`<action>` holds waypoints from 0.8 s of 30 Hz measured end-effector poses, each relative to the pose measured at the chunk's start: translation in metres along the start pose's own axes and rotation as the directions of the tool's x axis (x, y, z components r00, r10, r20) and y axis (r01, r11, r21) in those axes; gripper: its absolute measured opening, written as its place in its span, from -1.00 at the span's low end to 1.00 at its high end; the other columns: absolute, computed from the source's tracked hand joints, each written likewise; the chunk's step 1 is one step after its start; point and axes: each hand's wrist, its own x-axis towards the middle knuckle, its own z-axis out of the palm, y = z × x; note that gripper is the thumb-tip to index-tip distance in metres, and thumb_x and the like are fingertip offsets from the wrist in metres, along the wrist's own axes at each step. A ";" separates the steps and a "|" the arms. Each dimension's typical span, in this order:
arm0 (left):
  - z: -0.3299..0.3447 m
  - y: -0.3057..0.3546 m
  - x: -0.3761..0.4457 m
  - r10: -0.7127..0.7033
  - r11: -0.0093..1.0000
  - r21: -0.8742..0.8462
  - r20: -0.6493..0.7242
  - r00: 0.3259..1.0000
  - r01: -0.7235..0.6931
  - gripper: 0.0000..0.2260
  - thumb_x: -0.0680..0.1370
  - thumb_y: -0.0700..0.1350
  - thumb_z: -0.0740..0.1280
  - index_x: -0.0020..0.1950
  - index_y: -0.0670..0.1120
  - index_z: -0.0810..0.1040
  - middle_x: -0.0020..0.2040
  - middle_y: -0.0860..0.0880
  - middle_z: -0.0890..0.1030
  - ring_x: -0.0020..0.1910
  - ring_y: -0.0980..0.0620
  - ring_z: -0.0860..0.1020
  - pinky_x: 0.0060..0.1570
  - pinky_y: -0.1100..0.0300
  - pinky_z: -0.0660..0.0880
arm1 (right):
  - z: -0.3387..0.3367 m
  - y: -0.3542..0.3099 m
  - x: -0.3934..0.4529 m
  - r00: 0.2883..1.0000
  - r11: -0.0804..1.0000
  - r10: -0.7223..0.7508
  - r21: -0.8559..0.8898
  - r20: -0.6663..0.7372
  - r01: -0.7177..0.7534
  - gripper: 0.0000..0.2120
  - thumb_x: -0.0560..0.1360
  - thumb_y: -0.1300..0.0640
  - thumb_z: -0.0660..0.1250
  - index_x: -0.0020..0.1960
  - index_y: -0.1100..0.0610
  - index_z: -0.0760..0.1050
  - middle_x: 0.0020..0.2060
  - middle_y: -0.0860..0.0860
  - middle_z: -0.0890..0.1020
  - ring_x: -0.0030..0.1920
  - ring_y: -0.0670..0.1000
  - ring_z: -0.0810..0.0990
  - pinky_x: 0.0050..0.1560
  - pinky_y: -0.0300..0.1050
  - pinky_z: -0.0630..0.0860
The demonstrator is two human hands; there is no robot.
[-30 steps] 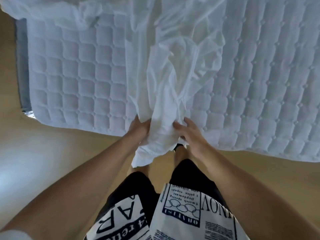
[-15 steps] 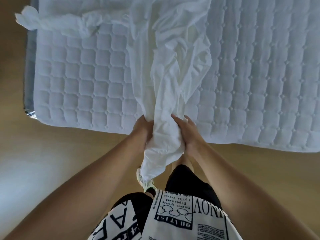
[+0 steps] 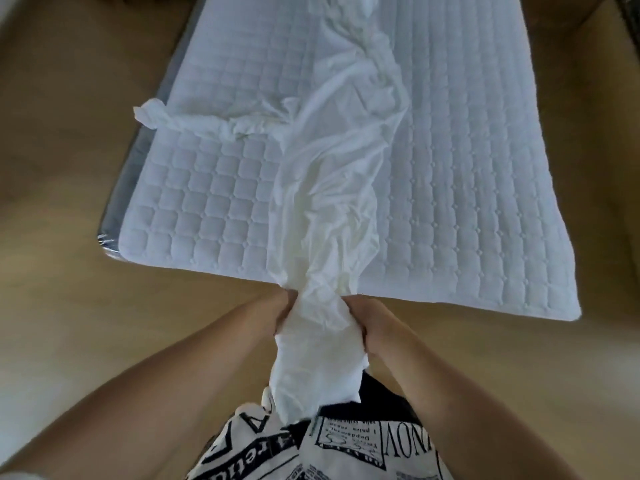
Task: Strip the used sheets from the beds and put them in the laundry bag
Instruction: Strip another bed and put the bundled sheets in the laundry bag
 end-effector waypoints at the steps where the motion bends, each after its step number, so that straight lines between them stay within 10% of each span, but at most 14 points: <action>1: -0.002 0.015 -0.011 0.054 0.997 -0.063 0.047 0.997 -0.051 -0.45 0.34 -0.11 0.45 0.30 -0.28 0.58 0.14 -0.24 0.66 0.19 -0.20 0.63 0.21 -0.08 0.58 | -0.002 -0.017 -0.009 0.999 0.999 -0.051 0.018 0.017 0.051 -0.62 0.49 0.12 0.49 0.28 0.19 0.63 -0.05 0.15 0.76 -0.16 0.15 0.75 -0.37 -0.07 0.64; 5: -0.015 0.106 -0.042 0.306 0.881 -0.395 0.052 0.951 -0.261 -0.71 0.63 0.06 0.36 0.13 -0.16 0.59 -0.17 -0.14 0.69 -0.19 -0.10 0.66 -0.16 0.04 0.60 | -0.023 -0.111 -0.052 0.925 0.798 -0.379 0.502 -0.011 0.333 -0.53 0.61 -0.12 0.38 0.33 0.20 0.46 -0.05 0.16 0.69 -0.11 0.12 0.71 -0.20 -0.03 0.61; 7: -0.024 0.151 -0.042 0.384 0.780 -0.488 -0.121 0.915 -0.392 -0.71 0.64 0.09 0.35 0.23 -0.08 0.53 0.03 -0.15 0.66 -0.11 -0.14 0.66 -0.07 -0.02 0.63 | -0.035 -0.153 -0.069 0.863 0.706 -0.505 0.571 -0.009 0.420 -0.40 0.60 -0.18 0.36 0.51 0.10 0.33 0.16 0.18 0.63 0.09 0.14 0.68 0.08 0.09 0.61; 13: -0.015 0.178 0.006 0.588 0.801 0.309 -0.243 0.772 -0.513 -0.52 0.62 0.16 0.35 0.54 0.20 0.39 0.54 0.05 0.40 0.47 -0.01 0.42 0.44 0.09 0.38 | -0.040 -0.186 -0.029 0.861 0.839 -0.499 0.191 -0.103 0.509 -0.42 0.61 -0.11 0.38 0.56 0.03 0.35 0.35 0.08 0.57 0.30 0.11 0.56 0.38 0.12 0.48; 24: -0.023 0.168 0.144 0.091 0.988 0.151 -0.331 0.939 -0.043 -0.03 0.46 0.40 0.40 0.68 0.19 -0.09 0.69 0.01 0.02 0.63 -0.13 0.14 0.53 -0.25 0.20 | -0.068 -0.184 0.132 0.972 0.965 -0.223 -0.156 -0.079 0.209 -0.12 0.48 -0.23 0.49 0.65 0.00 0.18 0.59 0.01 0.29 0.51 0.13 0.37 0.48 0.13 0.36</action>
